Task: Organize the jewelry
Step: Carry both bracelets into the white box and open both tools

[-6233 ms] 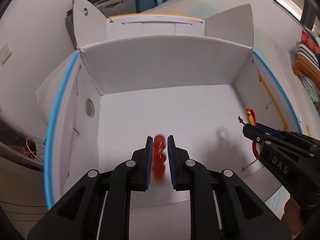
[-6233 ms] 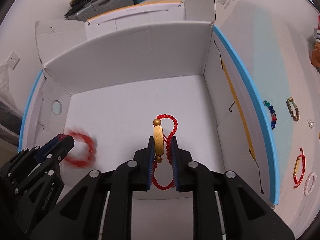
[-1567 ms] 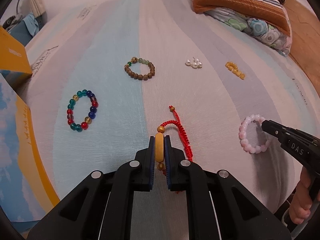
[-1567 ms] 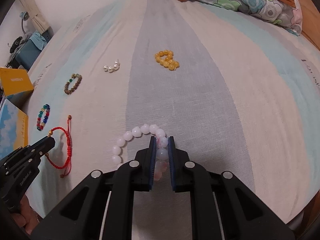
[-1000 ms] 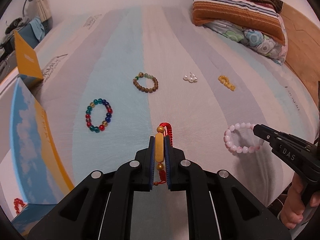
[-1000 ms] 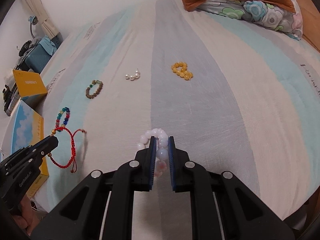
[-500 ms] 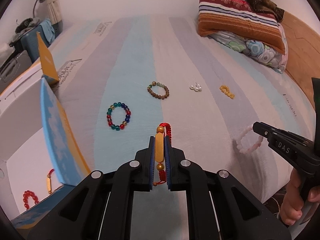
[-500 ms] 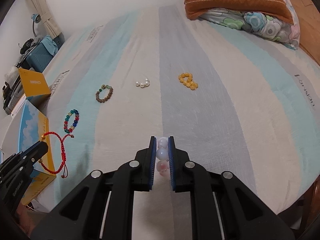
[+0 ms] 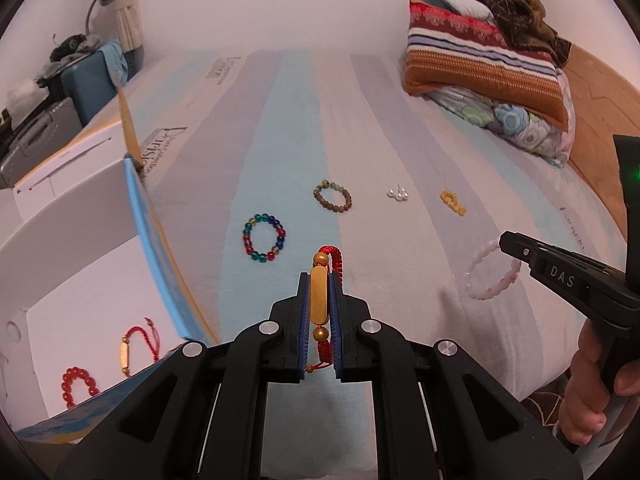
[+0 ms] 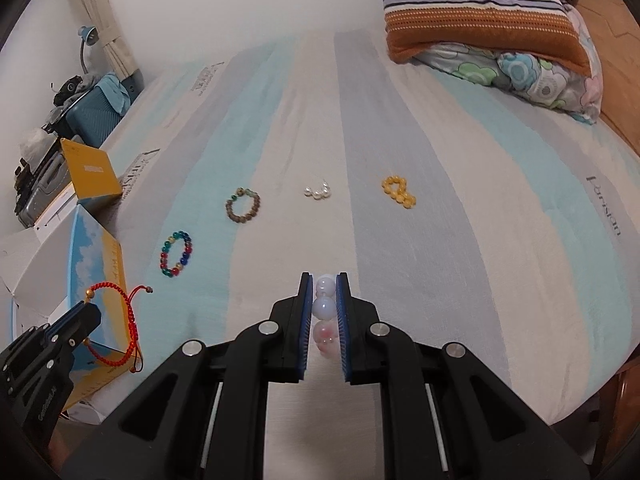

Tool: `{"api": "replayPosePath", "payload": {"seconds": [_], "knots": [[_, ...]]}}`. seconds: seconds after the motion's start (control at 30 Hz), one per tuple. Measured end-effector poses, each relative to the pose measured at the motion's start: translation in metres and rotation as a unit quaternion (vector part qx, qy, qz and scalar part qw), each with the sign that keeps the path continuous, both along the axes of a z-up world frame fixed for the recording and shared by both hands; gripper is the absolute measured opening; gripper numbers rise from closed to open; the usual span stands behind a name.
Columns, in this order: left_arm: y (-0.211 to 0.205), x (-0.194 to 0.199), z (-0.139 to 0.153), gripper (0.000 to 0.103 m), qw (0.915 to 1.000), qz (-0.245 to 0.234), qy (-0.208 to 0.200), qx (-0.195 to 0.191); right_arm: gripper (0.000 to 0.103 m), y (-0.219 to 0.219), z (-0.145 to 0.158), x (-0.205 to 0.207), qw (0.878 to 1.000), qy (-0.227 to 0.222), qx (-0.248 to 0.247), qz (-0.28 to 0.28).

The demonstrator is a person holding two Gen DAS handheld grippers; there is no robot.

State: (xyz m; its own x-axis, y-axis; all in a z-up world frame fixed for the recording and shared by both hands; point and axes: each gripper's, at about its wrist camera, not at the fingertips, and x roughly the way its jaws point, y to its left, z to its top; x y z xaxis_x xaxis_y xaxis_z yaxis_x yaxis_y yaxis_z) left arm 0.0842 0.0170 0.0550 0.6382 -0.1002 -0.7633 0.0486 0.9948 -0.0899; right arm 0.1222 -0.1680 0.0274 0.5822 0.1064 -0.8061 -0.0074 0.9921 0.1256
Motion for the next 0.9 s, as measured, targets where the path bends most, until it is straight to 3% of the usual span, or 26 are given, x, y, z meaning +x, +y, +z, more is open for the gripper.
{"api": "replayPosePath", "payload": {"seconds": [0.5, 0.8, 0.9], "knots": [[0.059, -0.04, 0.045, 0.008, 0.9974, 0.051, -0.048, -0.019, 0.011, 0.054, 0.048, -0.004, 0.999, -0.03, -0.015, 0.032], [0.095, -0.056, 0.056, 0.008, 0.9944, 0.077, -0.063, -0.034, 0.011, 0.095, 0.068, -0.007, 0.997, -0.044, -0.014, 0.06], [0.111, -0.059, 0.055, 0.008, 0.9919, 0.107, -0.065, -0.022, 0.011, 0.112, 0.073, -0.006, 0.996, -0.045, -0.009, 0.074]]}}
